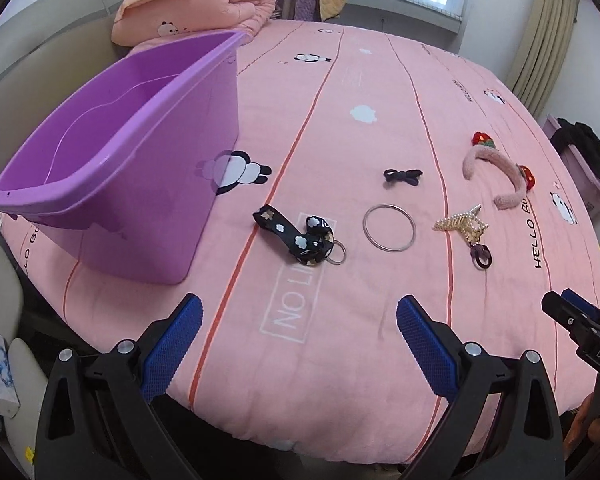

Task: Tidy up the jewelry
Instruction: 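Move both tools back from the tub toward the remaining jewelry, then lower the left tool onto the black lanyard with ring and grasp it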

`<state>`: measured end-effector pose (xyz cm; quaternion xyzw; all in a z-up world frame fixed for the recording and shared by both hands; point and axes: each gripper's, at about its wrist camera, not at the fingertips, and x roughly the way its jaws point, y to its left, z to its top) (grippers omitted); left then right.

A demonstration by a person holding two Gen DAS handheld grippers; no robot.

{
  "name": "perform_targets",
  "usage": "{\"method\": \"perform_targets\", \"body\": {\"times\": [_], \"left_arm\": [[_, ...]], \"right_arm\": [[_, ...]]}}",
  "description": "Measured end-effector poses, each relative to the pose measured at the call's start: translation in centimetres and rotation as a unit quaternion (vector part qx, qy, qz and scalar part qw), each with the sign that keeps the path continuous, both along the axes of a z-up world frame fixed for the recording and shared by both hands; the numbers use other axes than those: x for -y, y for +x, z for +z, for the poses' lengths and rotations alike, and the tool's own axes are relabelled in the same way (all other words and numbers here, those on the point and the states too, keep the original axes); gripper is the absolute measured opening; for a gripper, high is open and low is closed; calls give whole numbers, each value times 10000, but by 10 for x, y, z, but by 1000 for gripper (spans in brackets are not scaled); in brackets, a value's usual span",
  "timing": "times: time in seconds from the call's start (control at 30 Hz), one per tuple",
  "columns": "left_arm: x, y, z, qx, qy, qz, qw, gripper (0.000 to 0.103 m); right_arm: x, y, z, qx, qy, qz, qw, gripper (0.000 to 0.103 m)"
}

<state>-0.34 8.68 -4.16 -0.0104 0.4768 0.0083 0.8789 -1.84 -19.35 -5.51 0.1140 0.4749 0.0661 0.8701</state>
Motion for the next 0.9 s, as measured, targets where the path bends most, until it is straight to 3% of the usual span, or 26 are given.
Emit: {"method": "perform_targets", "body": {"times": [0.53, 0.9], "left_arm": [[4, 55, -61, -538, -128, 445, 9975, 96], [3, 93, -92, -776, 76, 597, 9952, 96]], "right_arm": [[8, 63, -55, -406, -51, -46, 9991, 73], [5, 93, -80, -611, -198, -115, 9979, 73]]}}
